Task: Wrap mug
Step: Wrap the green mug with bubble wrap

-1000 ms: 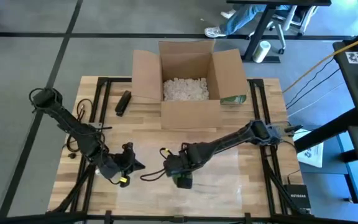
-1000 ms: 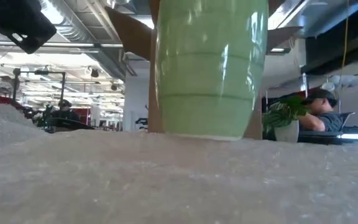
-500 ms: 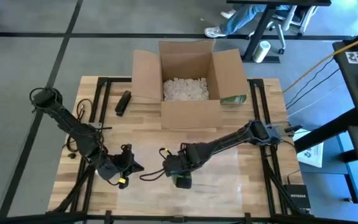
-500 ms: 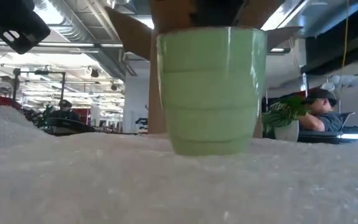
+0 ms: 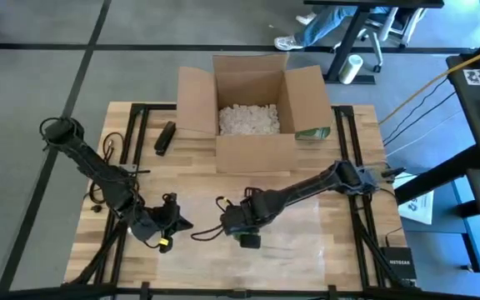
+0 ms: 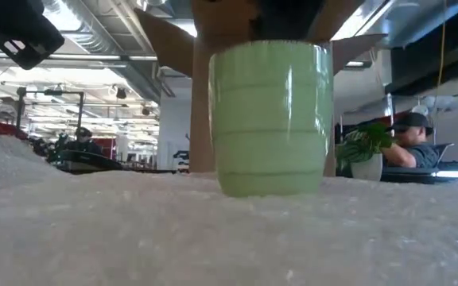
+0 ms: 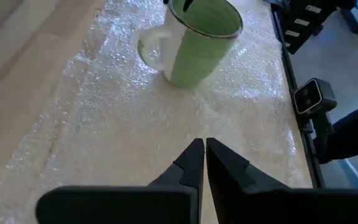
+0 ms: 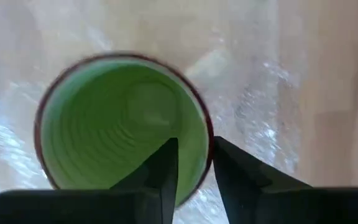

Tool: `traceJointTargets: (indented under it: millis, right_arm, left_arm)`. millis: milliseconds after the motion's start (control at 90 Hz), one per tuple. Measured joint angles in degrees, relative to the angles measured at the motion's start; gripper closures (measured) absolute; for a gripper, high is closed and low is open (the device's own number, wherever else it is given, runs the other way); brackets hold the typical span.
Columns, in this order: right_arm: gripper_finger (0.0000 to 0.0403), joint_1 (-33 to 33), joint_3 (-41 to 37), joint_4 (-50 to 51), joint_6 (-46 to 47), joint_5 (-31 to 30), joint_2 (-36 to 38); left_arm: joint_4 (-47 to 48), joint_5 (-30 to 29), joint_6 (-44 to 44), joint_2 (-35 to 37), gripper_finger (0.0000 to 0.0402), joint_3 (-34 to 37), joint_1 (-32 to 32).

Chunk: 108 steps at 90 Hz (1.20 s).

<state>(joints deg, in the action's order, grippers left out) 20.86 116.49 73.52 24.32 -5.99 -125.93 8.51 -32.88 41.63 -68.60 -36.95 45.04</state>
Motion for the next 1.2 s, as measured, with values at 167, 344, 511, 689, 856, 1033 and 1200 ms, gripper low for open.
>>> traceJointTargets:
  millis: [167, 344, 511, 689, 856, 1033, 1200]
  right_arm:
    - [0.032, 0.1, 0.2, -0.5, -0.6, -3.4, 0.9]
    - [0.032, 0.1, 0.2, -0.9, -1.0, -4.7, 4.1]
    - [0.032, 0.9, 0.1, -1.6, -1.1, -8.6, 9.5]
    - [0.032, 4.6, -3.8, -2.4, 1.2, -14.8, 16.1]
    - [0.032, 10.4, -16.6, -6.0, 11.5, -18.6, 23.8]
    - [0.032, 20.6, -36.7, -15.1, 29.4, -23.9, 34.8]
    - [0.032, 31.6, -53.3, -23.4, 46.9, -32.6, 44.6]
  left_arm:
    - [0.0, -0.7, 0.0, 0.0, 0.0402, 0.0, 0.0]
    - [0.6, -0.8, 0.0, 0.0, 0.0402, 0.0, 0.0]
    - [1.8, -0.9, 0.5, 0.0, 0.0402, 0.0, 0.0]
    - [1.9, -1.2, 1.0, 0.0, 0.0402, 0.0, 0.9]
    - [3.1, -4.0, 2.0, 0.0, 0.0402, 0.0, 2.7]
    - [3.0, -6.4, 3.6, 0.0, 0.0402, 0.0, 4.9]
    - [3.1, -7.1, 4.3, 0.0, 0.0402, 0.0, 5.4]
